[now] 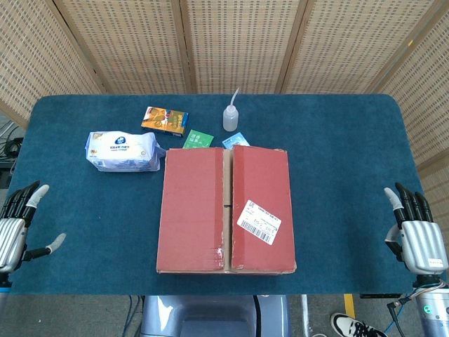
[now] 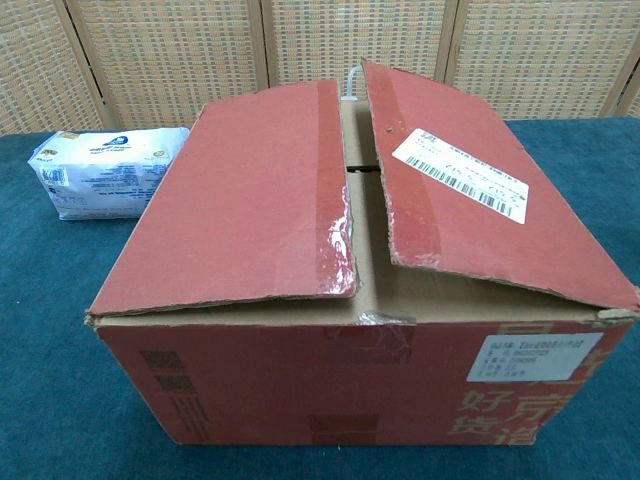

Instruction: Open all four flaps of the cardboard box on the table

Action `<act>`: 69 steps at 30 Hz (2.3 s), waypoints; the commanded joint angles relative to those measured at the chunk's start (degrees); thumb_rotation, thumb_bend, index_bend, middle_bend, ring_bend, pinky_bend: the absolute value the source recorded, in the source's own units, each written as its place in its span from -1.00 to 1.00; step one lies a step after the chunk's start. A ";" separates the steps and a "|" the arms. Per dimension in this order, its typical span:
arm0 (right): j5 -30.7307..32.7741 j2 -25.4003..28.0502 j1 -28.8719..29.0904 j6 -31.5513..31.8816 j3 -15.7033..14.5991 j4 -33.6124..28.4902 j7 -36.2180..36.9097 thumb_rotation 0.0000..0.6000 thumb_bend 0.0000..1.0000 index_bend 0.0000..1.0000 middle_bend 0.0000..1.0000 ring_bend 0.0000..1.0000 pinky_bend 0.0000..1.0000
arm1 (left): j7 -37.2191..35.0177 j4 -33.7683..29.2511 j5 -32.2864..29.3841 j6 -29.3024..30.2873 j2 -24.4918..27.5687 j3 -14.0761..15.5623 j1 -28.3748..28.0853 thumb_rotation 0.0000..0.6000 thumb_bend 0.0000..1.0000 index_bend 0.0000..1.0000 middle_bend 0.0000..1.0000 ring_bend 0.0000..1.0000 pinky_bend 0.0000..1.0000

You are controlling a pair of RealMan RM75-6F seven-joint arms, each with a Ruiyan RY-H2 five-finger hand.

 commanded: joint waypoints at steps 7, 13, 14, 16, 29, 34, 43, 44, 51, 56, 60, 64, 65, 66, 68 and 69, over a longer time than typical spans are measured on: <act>0.22 0.08 0.09 -0.32 0.02 0.32 0.39 1.00 0.96 -1.00 -1.00 -1.00 -1.00 | 1.50 0.08 -0.07 -0.23 -0.51 -0.15 -0.33 0.74 -0.47 -0.87 -1.00 -1.00 -1.00; 0.19 0.11 0.22 -0.67 -0.02 0.67 1.06 1.00 0.96 -1.00 -1.00 -1.00 -1.00 | 3.16 0.23 -0.03 0.49 -1.20 -0.43 -0.27 0.74 -0.47 -0.83 -1.00 -1.00 -1.00; 0.18 0.10 0.30 -0.76 0.01 0.75 1.17 1.00 0.96 -1.00 -1.00 -1.00 -1.00 | 3.55 0.18 -0.08 0.56 -1.31 -0.50 -0.29 0.74 -0.47 -0.82 -1.00 -1.00 -1.00; 0.11 0.06 0.38 -0.88 0.00 0.94 1.45 1.00 0.96 -1.00 -1.00 -1.00 -1.00 | 4.48 0.06 -0.33 0.56 -1.49 -0.56 -0.31 0.74 -0.47 -0.80 -1.00 -1.00 -1.00; -0.67 -0.15 1.23 -1.47 0.35 2.60 4.32 1.00 0.96 -1.00 -1.00 -1.00 -1.00 | 12.14 -2.13 -2.33 -0.58 -0.97 -0.50 -0.77 0.74 -0.47 -0.77 -1.00 -1.00 -1.00; -1.97 -0.40 1.88 -1.49 0.47 3.39 5.95 1.00 0.96 -1.00 -1.00 -1.00 -1.00 | 13.57 -2.84 -2.88 -1.03 -0.63 -0.39 -0.90 0.74 -0.47 -0.77 -1.00 -1.00 -1.00; -5.21 0.08 5.76 -4.83 1.10 3.46 11.19 1.00 1.00 -0.94 -1.00 -1.00 -1.00 | 14.88 -3.35 -3.05 -1.98 -0.68 -0.02 -1.31 0.74 -0.47 -0.77 -1.00 -1.00 -1.00; -5.87 0.27 6.43 -5.39 1.16 3.33 12.10 1.00 1.00 -0.93 -1.00 -1.00 -1.00 | 15.14 -3.56 -3.10 -2.17 -0.65 -0.04 -1.44 0.74 -0.47 -0.77 -1.00 -1.00 -1.00; -10.53 1.78 12.65 -9.82 2.57 1.68 17.86 1.00 1.00 -0.86 -0.91 -1.00 -1.00 | 16.66 -4.57 -3.83 -3.08 -0.54 -0.13 -2.05 0.74 -0.46 -0.77 -1.00 -1.00 -1.00; -12.64 2.22 17.50 -13.59 3.54 -0.11 21.20 1.00 1.00 -0.76 -0.78 -1.00 -1.00 | 17.59 -4.97 -4.16 -3.46 -0.50 -0.33 -2.52 0.74 -0.47 -0.77 -1.00 -1.00 -1.00; -13.96 1.54 20.85 -16.31 4.07 -1.38 22.35 1.00 1.00 -0.66 -0.68 -1.00 -1.00 | 18.14 -5.39 -4.02 -4.05 -0.69 -0.41 -3.07 0.74 -0.46 -0.77 -1.00 -1.00 -1.00; -13.76 0.09 24.56 -20.00 4.57 -2.07 22.73 1.00 1.00 -0.59 -0.65 -1.00 -1.00 | 18.69 -5.53 -4.79 -5.01 -0.65 -0.49 -3.64 0.74 -0.46 -0.77 -1.00 -1.00 -1.00; -13.60 -0.27 25.26 -20.68 4.65 -2.21 22.61 1.00 1.00 -0.57 -0.63 -1.00 -1.00 | 18.80 -5.54 -5.01 -5.21 -0.61 -0.52 -3.76 0.74 -0.46 -0.77 -1.00 -1.00 -1.00; -13.43 -0.71 26.12 -21.51 4.70 -2.44 22.41 1.00 1.00 -0.55 -0.62 -1.00 -1.00 | 18.97 -5.51 -5.33 -5.47 -0.56 -0.55 -3.91 0.74 -0.46 -0.77 -1.00 -1.00 -1.00; -13.22 -1.33 27.29 -22.55 4.76 -2.85 22.09 1.00 1.00 -0.52 -0.60 -1.00 -1.00 | 19.16 -5.41 -5.80 -5.87 -0.51 -0.58 -4.13 0.74 -0.46 -0.77 -1.00 -1.00 -1.00; -13.08 -1.62 27.84 -23.01 4.81 -3.07 21.90 1.00 1.00 -0.50 -0.59 -1.00 -1.00 | 19.20 -5.30 -6.03 -6.08 -0.50 -0.60 -4.24 0.74 -0.46 -0.77 -1.00 -1.00 -1.00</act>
